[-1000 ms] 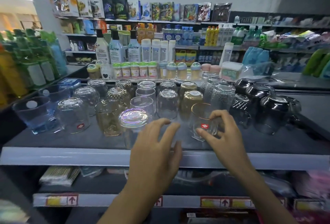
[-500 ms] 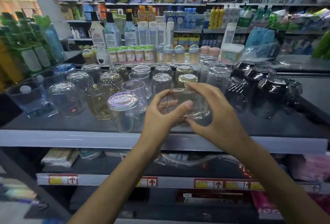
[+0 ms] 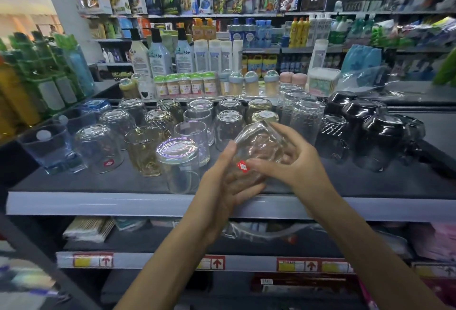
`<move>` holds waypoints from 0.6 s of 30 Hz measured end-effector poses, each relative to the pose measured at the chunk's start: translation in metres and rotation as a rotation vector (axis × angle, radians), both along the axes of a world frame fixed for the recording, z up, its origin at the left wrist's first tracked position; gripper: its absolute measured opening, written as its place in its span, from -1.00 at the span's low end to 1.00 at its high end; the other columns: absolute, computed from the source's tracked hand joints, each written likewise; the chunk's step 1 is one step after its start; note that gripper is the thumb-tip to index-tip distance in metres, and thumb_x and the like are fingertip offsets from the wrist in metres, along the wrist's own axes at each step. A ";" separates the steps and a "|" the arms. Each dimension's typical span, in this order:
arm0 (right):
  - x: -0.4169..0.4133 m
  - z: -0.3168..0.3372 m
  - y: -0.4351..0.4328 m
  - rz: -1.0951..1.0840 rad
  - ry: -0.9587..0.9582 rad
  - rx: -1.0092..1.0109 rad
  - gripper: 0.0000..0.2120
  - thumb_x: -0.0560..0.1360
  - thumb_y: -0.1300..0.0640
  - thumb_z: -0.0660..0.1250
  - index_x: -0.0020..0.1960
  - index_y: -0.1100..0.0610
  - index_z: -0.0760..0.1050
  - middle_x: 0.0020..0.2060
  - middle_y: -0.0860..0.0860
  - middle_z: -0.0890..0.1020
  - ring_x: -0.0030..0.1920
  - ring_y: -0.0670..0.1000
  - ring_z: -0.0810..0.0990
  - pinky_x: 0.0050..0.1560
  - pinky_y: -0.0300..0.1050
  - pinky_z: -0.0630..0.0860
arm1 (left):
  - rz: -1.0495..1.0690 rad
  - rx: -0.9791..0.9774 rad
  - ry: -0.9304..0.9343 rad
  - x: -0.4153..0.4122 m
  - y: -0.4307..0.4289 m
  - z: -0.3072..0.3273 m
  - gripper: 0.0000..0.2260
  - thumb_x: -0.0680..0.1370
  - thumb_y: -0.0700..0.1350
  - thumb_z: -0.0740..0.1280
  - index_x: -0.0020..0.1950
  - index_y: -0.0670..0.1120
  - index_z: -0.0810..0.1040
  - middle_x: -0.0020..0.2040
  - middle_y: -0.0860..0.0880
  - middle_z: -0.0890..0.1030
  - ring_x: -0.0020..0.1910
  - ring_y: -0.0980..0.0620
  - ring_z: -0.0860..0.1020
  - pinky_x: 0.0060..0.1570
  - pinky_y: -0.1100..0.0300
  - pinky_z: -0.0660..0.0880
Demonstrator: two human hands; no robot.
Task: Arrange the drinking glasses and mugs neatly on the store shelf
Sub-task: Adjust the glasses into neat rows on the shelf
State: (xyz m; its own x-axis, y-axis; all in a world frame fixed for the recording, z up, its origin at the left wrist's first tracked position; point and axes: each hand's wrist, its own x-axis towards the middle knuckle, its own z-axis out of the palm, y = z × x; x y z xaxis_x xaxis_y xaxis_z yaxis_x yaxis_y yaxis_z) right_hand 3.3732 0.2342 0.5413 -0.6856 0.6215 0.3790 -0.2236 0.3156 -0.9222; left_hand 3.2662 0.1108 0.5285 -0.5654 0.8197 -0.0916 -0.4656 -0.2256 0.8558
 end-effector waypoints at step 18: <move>-0.060 -0.021 0.018 -0.222 -0.357 0.218 -0.09 0.12 -0.09 0.76 0.34 -0.15 0.36 0.27 -0.13 0.57 0.28 -0.13 0.53 0.33 -0.10 0.51 | 0.382 -0.399 1.155 -0.003 -0.006 -0.020 -0.41 0.65 0.07 0.31 0.63 0.03 0.19 0.55 0.09 0.29 0.49 0.25 0.21 0.32 0.53 0.08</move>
